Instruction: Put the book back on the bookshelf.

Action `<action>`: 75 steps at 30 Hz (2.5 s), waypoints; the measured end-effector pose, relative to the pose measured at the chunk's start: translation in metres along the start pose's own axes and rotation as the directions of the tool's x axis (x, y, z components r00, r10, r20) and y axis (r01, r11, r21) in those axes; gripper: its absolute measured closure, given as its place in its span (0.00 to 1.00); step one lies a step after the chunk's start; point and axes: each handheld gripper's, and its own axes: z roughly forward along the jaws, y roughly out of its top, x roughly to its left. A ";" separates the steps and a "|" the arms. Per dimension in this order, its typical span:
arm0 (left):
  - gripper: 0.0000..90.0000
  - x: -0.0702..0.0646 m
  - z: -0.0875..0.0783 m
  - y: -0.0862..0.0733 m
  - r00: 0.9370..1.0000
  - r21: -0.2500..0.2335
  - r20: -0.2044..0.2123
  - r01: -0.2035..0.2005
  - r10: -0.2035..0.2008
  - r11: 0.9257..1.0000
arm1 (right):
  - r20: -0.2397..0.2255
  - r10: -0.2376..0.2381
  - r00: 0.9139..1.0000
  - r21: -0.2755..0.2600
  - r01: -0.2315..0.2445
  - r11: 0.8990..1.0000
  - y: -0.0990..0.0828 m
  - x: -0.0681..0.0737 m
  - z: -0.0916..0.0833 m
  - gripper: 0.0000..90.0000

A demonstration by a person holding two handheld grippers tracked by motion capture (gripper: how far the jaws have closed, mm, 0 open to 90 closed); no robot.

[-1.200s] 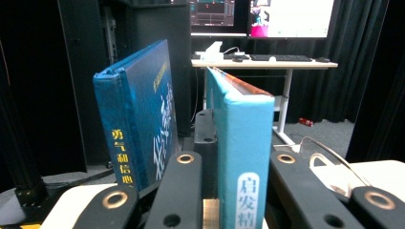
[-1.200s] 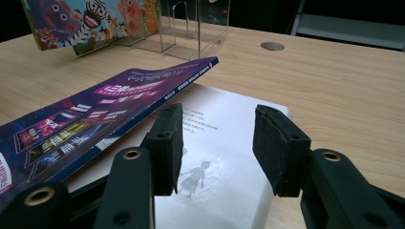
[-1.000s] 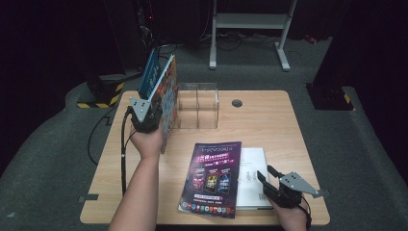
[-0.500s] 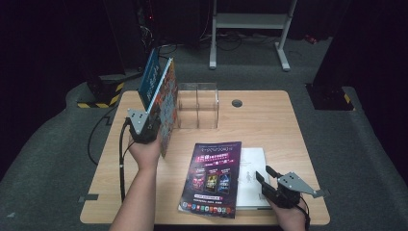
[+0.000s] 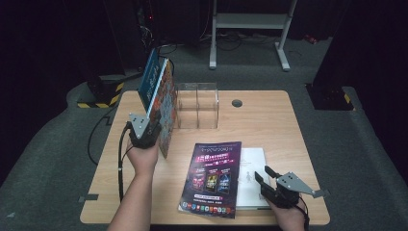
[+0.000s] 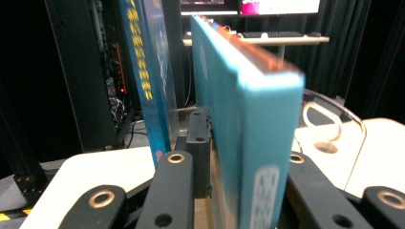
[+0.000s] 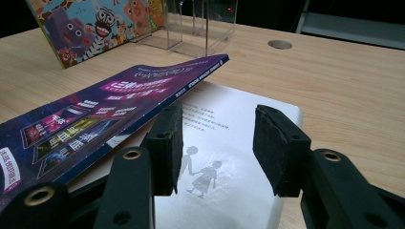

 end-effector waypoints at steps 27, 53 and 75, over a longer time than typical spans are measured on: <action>0.84 -0.009 0.003 -0.073 0.999 0.159 0.008 -0.051 0.050 0.986 | -0.001 -0.003 1.000 -0.001 0.003 1.000 0.000 0.002 0.001 0.60; 0.90 -0.016 0.012 -0.070 0.993 0.112 -0.089 0.089 -0.080 0.990 | 0.002 -0.003 1.000 -0.005 0.003 1.000 0.001 0.002 -0.001 0.60; 0.89 -0.005 0.019 -0.069 0.983 0.124 -0.080 0.173 -0.164 0.977 | 0.000 -0.005 1.000 -0.001 0.005 1.000 0.000 0.001 -0.001 0.60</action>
